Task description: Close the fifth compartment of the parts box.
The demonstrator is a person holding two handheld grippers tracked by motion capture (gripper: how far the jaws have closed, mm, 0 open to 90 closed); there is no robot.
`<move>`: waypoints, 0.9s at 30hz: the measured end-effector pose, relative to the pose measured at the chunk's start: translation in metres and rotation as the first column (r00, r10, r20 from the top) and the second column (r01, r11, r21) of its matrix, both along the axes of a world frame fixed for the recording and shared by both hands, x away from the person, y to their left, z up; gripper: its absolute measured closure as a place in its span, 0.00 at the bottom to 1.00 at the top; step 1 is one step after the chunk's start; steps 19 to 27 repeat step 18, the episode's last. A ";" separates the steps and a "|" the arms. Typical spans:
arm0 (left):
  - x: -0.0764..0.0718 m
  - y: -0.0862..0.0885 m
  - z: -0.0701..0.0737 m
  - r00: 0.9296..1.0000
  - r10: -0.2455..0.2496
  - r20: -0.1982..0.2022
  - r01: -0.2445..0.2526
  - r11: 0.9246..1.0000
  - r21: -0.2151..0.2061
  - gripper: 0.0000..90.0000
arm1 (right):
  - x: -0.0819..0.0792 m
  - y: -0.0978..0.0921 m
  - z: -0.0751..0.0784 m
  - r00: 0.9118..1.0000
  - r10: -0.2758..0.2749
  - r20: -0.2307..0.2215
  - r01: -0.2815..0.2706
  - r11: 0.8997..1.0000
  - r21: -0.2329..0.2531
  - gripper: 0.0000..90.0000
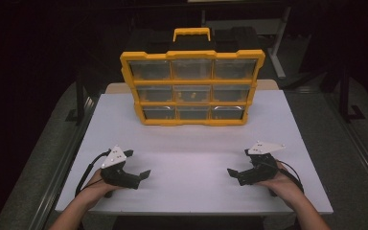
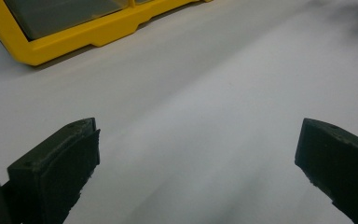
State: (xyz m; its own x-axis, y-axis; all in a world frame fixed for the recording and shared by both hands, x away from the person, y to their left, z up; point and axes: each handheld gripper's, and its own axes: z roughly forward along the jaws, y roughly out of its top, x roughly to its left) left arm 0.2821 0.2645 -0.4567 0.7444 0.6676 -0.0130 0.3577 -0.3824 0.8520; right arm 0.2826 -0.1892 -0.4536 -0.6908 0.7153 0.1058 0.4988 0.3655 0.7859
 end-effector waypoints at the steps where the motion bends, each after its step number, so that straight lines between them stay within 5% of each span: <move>1: 0.000 0.000 0.000 1.000 -0.001 0.000 0.001 1.000 0.000 0.00 | 0.000 -0.001 -0.001 1.000 0.002 -0.001 -0.002 1.000 -0.002 0.00; 27: 0.000 -0.001 -0.001 1.000 -0.006 -0.005 0.006 1.000 -0.001 0.00 | 0.002 -0.005 -0.004 1.000 0.003 -0.001 -0.003 1.000 -0.024 0.00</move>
